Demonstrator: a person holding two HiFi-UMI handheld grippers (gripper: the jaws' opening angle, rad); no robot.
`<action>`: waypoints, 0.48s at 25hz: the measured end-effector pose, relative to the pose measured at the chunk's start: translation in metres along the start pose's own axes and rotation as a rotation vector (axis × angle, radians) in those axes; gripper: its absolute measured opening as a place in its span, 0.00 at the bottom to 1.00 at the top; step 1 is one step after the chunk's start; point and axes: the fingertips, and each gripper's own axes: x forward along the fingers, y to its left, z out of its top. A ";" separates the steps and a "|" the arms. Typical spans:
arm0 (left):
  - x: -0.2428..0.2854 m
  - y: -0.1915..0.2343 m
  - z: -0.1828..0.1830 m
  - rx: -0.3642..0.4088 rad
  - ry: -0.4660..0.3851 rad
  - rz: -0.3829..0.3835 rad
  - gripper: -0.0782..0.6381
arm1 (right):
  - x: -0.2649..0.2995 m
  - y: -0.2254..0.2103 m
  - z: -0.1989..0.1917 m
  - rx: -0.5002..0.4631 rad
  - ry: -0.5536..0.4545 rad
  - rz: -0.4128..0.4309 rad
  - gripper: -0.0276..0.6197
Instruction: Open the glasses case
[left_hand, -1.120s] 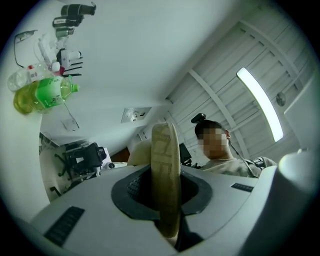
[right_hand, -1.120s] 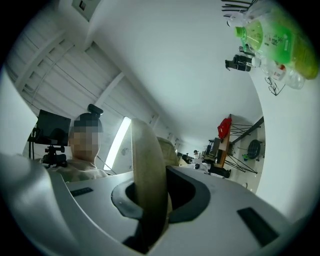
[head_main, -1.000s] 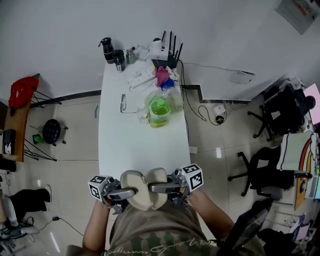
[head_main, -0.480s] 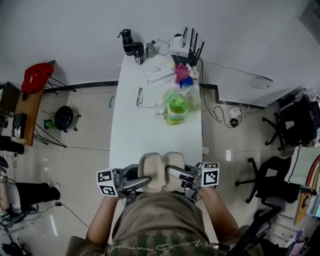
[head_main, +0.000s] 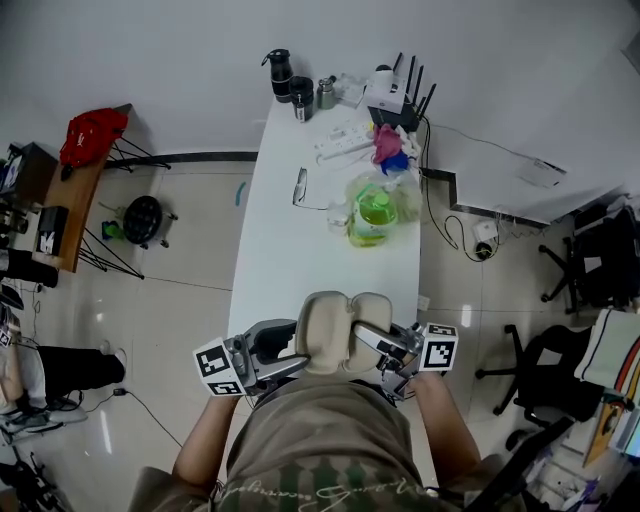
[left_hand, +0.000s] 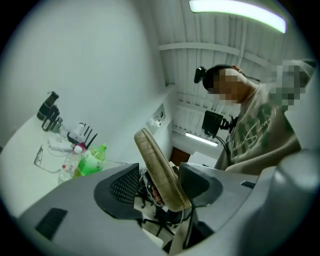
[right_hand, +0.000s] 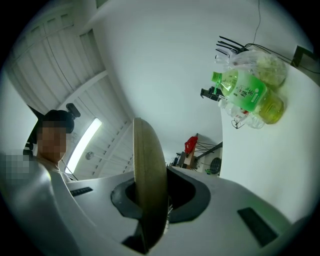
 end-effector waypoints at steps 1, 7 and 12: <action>0.001 -0.001 0.002 0.043 -0.007 0.013 0.45 | -0.001 0.001 0.001 -0.004 -0.001 0.000 0.14; -0.006 -0.004 0.033 0.063 -0.200 0.030 0.45 | -0.006 0.009 0.011 0.010 -0.078 0.024 0.14; -0.021 0.000 0.045 0.008 -0.266 0.052 0.44 | -0.015 -0.006 0.022 -0.009 -0.139 -0.039 0.14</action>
